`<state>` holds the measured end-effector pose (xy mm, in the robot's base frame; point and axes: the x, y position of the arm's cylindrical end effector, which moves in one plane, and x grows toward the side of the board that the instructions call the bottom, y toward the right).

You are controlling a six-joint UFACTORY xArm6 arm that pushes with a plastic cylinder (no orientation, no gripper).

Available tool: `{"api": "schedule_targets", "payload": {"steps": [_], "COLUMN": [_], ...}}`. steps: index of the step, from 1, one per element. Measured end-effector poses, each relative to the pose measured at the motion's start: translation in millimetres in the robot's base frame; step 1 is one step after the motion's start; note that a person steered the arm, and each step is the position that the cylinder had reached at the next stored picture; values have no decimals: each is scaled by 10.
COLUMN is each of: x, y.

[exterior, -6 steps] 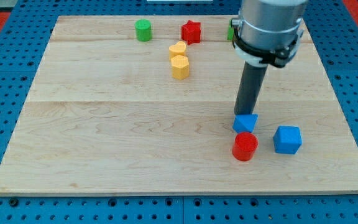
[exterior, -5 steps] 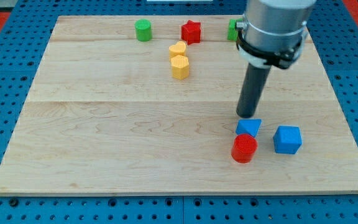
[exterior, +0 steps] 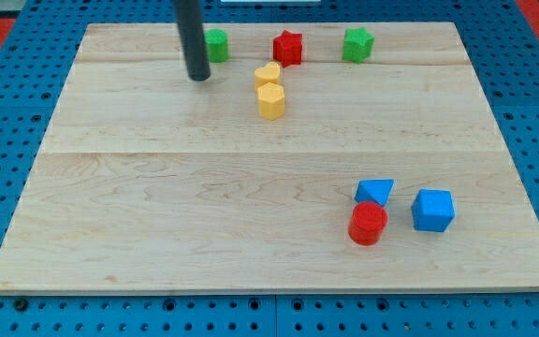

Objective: Push the yellow hexagon on top of blue triangle

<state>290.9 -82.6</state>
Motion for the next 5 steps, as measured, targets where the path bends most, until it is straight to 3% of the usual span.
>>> {"api": "schedule_targets", "payload": {"steps": [2, 4, 5], "x": [65, 707, 825], "y": [534, 633, 1041]}}
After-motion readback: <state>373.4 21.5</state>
